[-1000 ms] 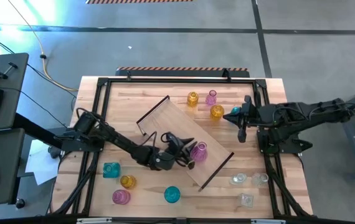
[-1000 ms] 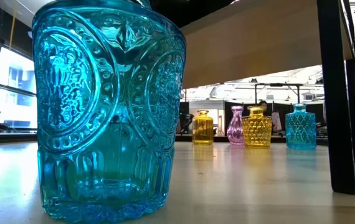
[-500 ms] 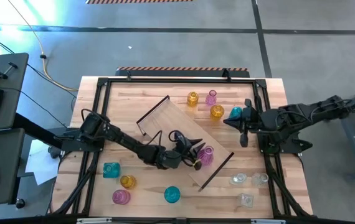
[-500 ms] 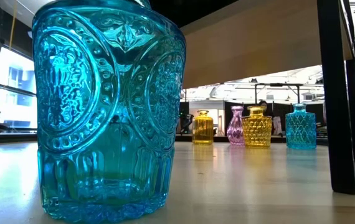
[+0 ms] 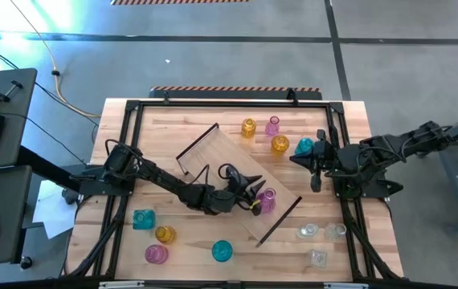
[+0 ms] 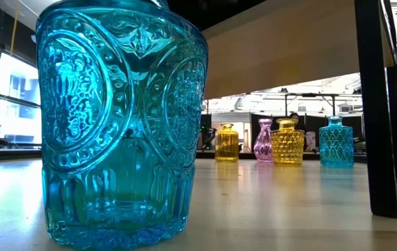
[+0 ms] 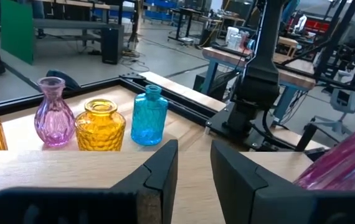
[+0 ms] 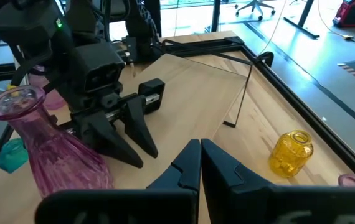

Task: Sort vases onto shelf
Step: Put the middle pink flower vase on the shelf

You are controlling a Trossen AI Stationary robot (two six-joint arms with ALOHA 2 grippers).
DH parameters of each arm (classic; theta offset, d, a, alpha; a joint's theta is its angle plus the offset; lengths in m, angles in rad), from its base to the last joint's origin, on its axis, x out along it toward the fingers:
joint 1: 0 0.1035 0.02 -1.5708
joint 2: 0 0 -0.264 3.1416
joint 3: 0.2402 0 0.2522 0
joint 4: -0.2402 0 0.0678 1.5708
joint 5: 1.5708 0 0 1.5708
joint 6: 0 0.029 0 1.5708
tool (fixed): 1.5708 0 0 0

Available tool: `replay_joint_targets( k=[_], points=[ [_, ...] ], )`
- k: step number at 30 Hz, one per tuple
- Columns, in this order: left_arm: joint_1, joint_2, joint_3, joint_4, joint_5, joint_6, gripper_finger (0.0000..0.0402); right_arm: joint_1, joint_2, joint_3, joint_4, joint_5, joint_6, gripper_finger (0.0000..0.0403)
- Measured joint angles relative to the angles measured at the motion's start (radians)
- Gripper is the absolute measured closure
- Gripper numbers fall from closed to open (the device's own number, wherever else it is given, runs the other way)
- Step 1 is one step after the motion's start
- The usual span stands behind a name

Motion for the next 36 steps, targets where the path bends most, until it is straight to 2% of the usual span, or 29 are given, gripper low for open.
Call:
replay_joint_targets(
  k=[11, 14, 21, 26, 30, 36],
  points=[
    [0.001, 0.000, 0.000, 0.007, 0.011, 0.000, 0.0314, 0.000, 0.000, 0.000, 0.000, 0.000, -0.003, 0.0403],
    [-0.006, 0.000, 0.000, -0.008, 0.009, 0.041, 0.0314, 0.000, 0.000, 0.000, 0.000, 0.000, -0.003, 0.0403],
    [-0.069, -0.013, -0.004, -0.041, -0.120, 0.181, 0.0314, 0.000, 0.000, 0.000, -0.025, 0.000, 0.000, 0.0403],
    [-0.080, -0.026, -0.004, -0.157, -0.183, 0.092, 0.0314, 0.000, 0.000, 0.000, -0.030, 0.000, 0.000, 0.0403],
    [-0.077, -0.025, -0.004, -0.171, -0.151, -0.019, 0.0314, 0.000, 0.000, 0.000, -0.030, -0.001, 0.000, 0.0403],
    [-0.065, -0.019, -0.004, -0.152, -0.119, -0.055, 0.0314, 0.000, 0.000, 0.000, -0.030, -0.001, 0.000, 0.0403]
  ],
)
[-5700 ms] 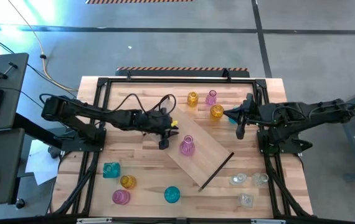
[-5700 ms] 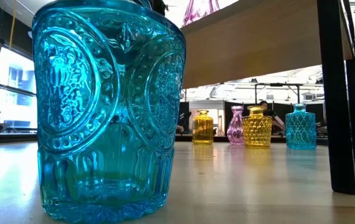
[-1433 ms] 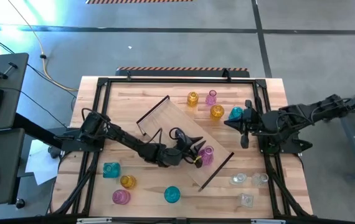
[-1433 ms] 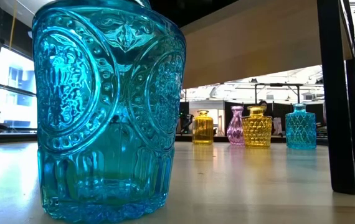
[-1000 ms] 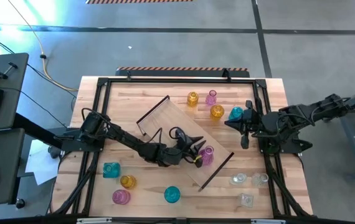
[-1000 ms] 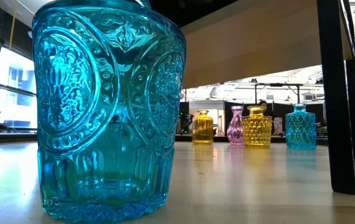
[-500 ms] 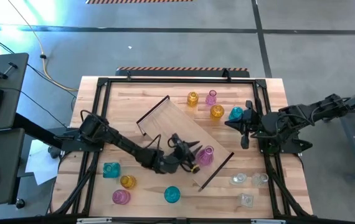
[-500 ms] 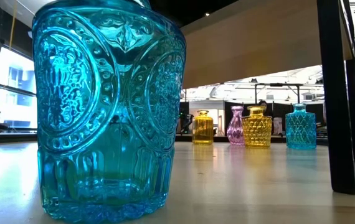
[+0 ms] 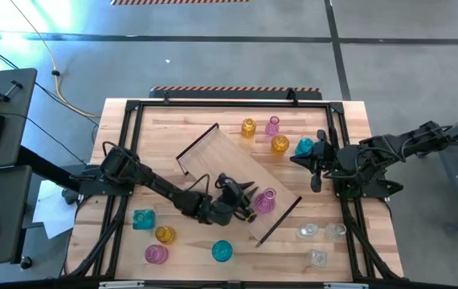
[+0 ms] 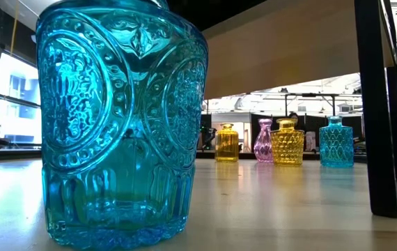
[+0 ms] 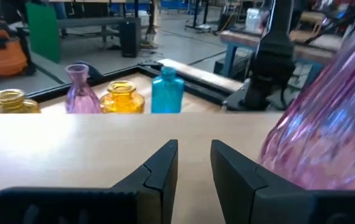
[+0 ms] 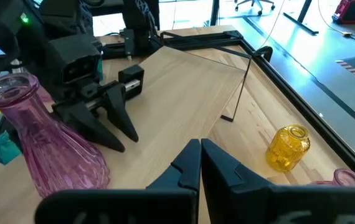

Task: Sort vases onto shelf
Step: Put the middle pink flower vase on the shelf

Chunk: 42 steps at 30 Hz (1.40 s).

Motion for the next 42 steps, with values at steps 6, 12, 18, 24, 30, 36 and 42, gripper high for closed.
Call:
replay_joint_targets(
  k=[6, 12, 18, 24, 30, 36, 42],
  points=[
    [0.022, 0.000, 0.000, 0.024, 0.041, 0.001, 0.0314, 0.000, 0.000, 0.000, 0.000, 0.006, 0.000, 0.0403],
    [0.043, 0.000, 0.000, 0.093, 0.115, 0.035, 0.0314, 0.000, 0.000, 0.000, 0.000, 0.010, 0.000, 0.0403],
    [0.047, 0.002, 0.000, 0.099, 0.145, 0.039, 0.0314, 0.000, 0.000, 0.000, 0.001, 0.010, -0.003, 0.0403],
    [0.033, 0.017, 0.014, 0.111, 0.146, 0.074, 0.0314, 0.000, 0.000, 0.000, 0.009, 0.010, -0.003, 0.0403],
    [-0.014, 0.010, 0.013, 0.108, 0.013, 0.203, 0.0314, 0.000, 0.000, 0.000, 0.009, 0.010, -0.001, 0.0403],
    [-0.052, 0.010, 0.013, 0.089, -0.040, 0.210, 0.0314, 0.000, 0.000, 0.000, 0.009, 0.010, 0.005, 0.0403],
    [-0.094, -0.009, 0.014, -0.017, -0.011, 0.195, 0.0314, 0.000, 0.000, 0.000, 0.009, 0.010, 0.005, 0.0403]
  ],
)
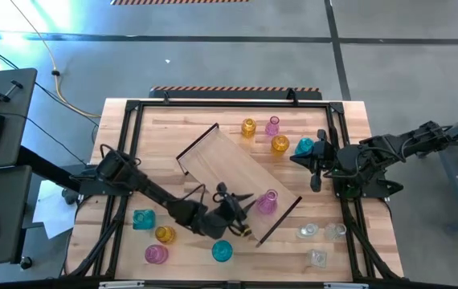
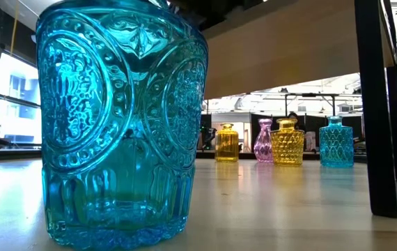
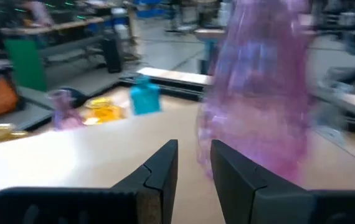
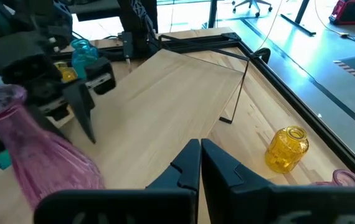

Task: Sort vases onto shelf
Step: Put the middle pink flower vase on the shelf

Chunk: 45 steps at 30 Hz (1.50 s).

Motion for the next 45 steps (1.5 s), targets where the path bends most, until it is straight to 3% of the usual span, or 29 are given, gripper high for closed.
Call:
replay_joint_targets(
  k=[18, 25, 32, 35, 40, 45],
  points=[
    [0.089, 0.002, -0.002, 0.026, 0.296, 0.032, 0.0314, 0.000, 0.000, 0.000, 0.007, 0.000, 0.004, 0.0403],
    [0.074, -0.004, -0.001, -0.037, 0.224, 0.059, 0.0314, 0.000, 0.000, 0.000, 0.001, 0.000, 0.000, 0.0403],
    [0.031, -0.086, -0.001, -0.299, 0.151, 0.015, 0.0314, 0.000, 0.000, 0.000, -0.016, -0.002, 0.007, 0.0403],
    [0.020, -0.117, -0.001, -0.339, 0.222, 0.014, 0.0314, 0.000, 0.000, 0.000, -0.017, -0.002, 0.007, 0.0403],
    [0.019, -0.121, -0.002, -0.309, 0.422, 0.055, 0.0314, 0.000, 0.000, 0.000, -0.016, -0.002, 0.006, 0.0403],
    [0.036, -0.121, -0.002, -0.287, 0.463, 0.080, 0.0314, 0.000, 0.000, 0.000, -0.009, -0.002, 0.010, 0.0403]
  ],
)
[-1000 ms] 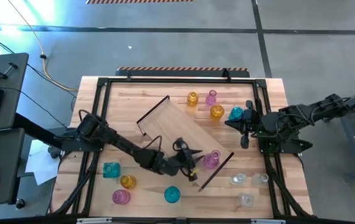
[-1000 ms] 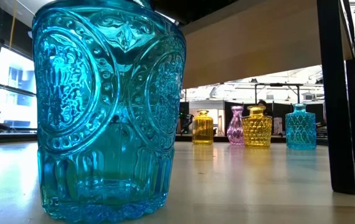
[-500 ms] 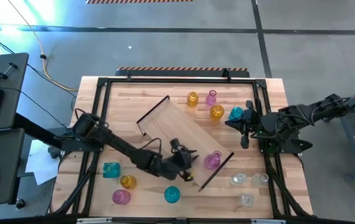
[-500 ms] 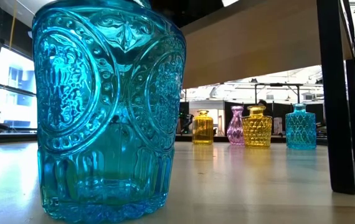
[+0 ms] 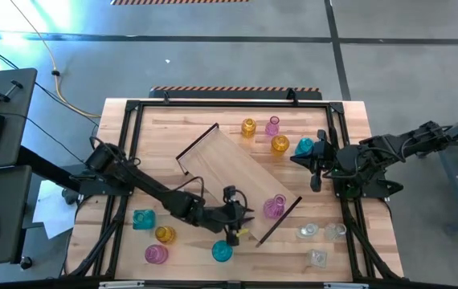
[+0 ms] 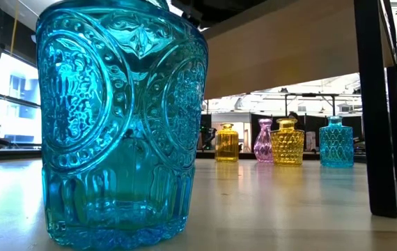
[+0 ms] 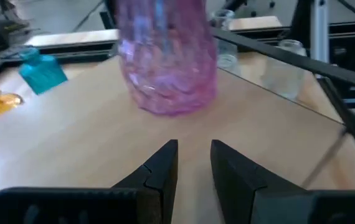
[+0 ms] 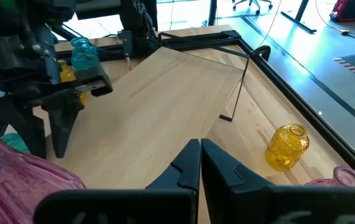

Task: Sort vases onto shelf
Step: Put the middle pink flower vase on the shelf

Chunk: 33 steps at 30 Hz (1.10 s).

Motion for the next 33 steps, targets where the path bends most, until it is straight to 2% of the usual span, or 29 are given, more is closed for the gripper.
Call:
replay_joint_targets(
  k=[7, 18, 23, 26, 31, 33],
  points=[
    [0.034, 0.000, 0.000, 0.112, 0.109, 0.049, 0.0314, 0.000, 0.000, 0.000, 0.001, 0.000, 0.000, 0.0403],
    [0.059, 0.000, 0.000, 0.132, 0.223, 0.045, 0.0314, 0.000, 0.000, 0.000, 0.000, 0.000, -0.010, 0.0403],
    [0.079, 0.000, 0.000, 0.166, 0.316, 0.047, 0.0318, 0.000, 0.000, 0.000, 0.000, 0.000, -0.008, 0.0403],
    [0.086, 0.008, 0.000, 0.161, 0.319, 0.049, 0.0336, 0.000, 0.000, 0.000, 0.000, -0.001, -0.008, 0.0403],
    [0.085, 0.011, 0.001, 0.162, 0.344, 0.045, 0.0390, 0.000, 0.000, 0.000, 0.001, -0.001, -0.009, 0.0403],
    [0.084, 0.014, 0.000, 0.160, 0.345, 0.042, 0.0397, 0.000, 0.000, 0.000, 0.000, -0.001, -0.010, 0.0403]
  ],
)
